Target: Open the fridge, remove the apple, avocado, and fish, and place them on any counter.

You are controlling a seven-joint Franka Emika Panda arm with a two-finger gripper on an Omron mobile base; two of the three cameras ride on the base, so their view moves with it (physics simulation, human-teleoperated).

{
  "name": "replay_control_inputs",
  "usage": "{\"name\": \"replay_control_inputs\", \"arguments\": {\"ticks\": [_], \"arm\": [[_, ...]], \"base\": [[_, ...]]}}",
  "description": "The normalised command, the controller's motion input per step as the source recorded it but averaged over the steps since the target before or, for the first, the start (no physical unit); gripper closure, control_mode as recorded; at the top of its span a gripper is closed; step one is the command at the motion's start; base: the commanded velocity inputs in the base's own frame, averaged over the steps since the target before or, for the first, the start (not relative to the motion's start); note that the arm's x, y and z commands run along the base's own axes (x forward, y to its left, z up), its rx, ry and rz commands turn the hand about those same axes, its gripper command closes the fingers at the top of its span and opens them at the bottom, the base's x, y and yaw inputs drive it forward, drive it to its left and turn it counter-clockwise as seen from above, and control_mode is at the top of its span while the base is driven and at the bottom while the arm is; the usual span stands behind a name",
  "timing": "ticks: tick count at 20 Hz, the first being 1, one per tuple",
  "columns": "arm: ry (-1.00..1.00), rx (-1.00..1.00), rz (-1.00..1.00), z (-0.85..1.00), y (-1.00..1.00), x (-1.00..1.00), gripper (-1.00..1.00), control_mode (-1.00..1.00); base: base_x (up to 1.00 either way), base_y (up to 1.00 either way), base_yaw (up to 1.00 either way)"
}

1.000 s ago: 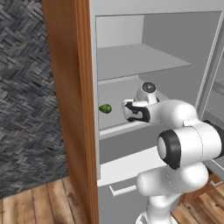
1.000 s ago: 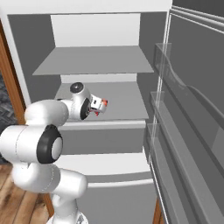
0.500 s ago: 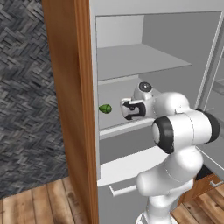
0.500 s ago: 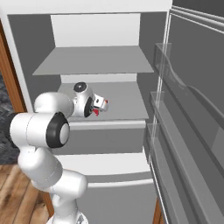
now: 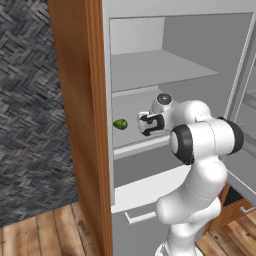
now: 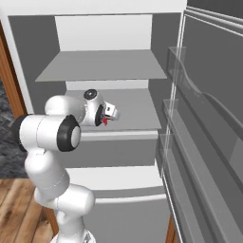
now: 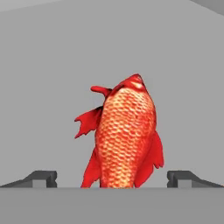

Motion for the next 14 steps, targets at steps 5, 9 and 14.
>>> {"name": "replay_control_inputs", "arguments": {"ticks": [5,9,14], "arm": [[0.00,0.00,0.00,-0.19,-0.03,0.29,-1.00,-1.00],[0.00,0.00,-0.01,-0.22,0.00,0.26,-1.00,-1.00],[0.00,0.00,-0.02,-0.29,0.00,0.13,-1.00,-1.00]], "base": [[0.00,0.00,0.00],[0.00,0.00,0.00],[0.00,0.00,0.00]]}}
